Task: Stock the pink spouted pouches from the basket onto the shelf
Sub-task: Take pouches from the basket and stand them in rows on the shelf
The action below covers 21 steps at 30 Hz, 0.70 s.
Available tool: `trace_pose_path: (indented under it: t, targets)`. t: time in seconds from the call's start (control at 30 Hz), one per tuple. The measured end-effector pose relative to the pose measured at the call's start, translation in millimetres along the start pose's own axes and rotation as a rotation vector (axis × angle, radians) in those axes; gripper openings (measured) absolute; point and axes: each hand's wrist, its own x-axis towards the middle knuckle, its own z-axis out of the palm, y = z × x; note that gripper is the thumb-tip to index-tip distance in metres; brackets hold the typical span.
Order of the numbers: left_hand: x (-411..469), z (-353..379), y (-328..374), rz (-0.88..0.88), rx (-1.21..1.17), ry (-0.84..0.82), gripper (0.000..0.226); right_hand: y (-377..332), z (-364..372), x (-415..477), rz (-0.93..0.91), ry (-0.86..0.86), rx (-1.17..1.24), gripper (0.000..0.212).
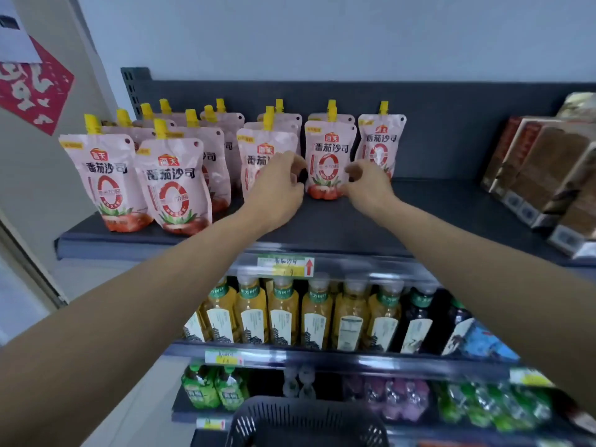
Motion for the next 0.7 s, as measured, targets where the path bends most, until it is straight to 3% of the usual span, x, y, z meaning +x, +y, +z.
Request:
trace_pose_path:
  t: [0.17,0.33,0.47,0.63,0.7]
  targets:
    - [-46,19,-8,0.143,-0.041,-0.226,0.031,2,-10,-79,-0.124,-0.023,-0.086,0.029]
    - [-96,64,-31,0.160,0.043,-0.612,0.021,36,4,-151,-0.051,-0.060,-0.114,0.020]
    - [-132,94,-65,0.100,0.123,-0.899,0.019,72,36,-197,0.058,-0.228,-0.136,0.019]
    - [-182,115,-108,-0.071,0.200,-1.069,0.004,122,77,-239,0.160,-0.578,-0.281,0.023]
    - [-207,123,-120,-0.143,0.210,-1.116,0.009,142,89,-255,0.211,-0.700,-0.314,0.025]
